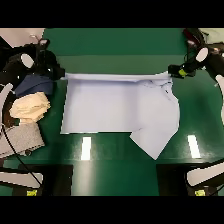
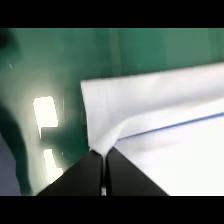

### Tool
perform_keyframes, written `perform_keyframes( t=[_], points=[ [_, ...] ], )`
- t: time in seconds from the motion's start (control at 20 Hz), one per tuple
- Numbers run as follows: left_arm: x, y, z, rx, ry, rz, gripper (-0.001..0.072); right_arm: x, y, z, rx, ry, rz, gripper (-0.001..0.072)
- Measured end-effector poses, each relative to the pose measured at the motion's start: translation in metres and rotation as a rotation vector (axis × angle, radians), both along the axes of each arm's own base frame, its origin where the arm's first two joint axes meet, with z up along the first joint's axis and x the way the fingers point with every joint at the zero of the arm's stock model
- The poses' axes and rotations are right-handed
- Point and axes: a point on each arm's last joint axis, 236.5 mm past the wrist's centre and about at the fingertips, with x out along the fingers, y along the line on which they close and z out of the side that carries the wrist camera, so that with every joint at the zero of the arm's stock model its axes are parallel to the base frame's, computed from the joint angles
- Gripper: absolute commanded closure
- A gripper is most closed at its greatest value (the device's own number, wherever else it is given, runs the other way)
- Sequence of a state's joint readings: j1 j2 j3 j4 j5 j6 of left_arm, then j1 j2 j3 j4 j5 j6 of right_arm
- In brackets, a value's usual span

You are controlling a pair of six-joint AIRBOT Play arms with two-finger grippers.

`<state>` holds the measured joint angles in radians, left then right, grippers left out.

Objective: Fold the shirts.

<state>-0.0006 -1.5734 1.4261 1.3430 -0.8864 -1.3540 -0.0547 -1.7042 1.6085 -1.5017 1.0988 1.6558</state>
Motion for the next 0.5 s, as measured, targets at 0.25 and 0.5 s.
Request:
perform_keyframes(
  t=[0.25,0.5],
  points=[
    [-0.033,0.006,-0.038,0.049,0.153,-0.042,0.0506,-0.029,0.008,-0.020,-0.023,0.117,0.031,0.0375],
    [-0.063,0.010,-0.051,0.072,0.285,-0.058,0.0181,-0.053,0.002,-0.016,-0.022,0.214,0.028,0.0348]
  ],
)
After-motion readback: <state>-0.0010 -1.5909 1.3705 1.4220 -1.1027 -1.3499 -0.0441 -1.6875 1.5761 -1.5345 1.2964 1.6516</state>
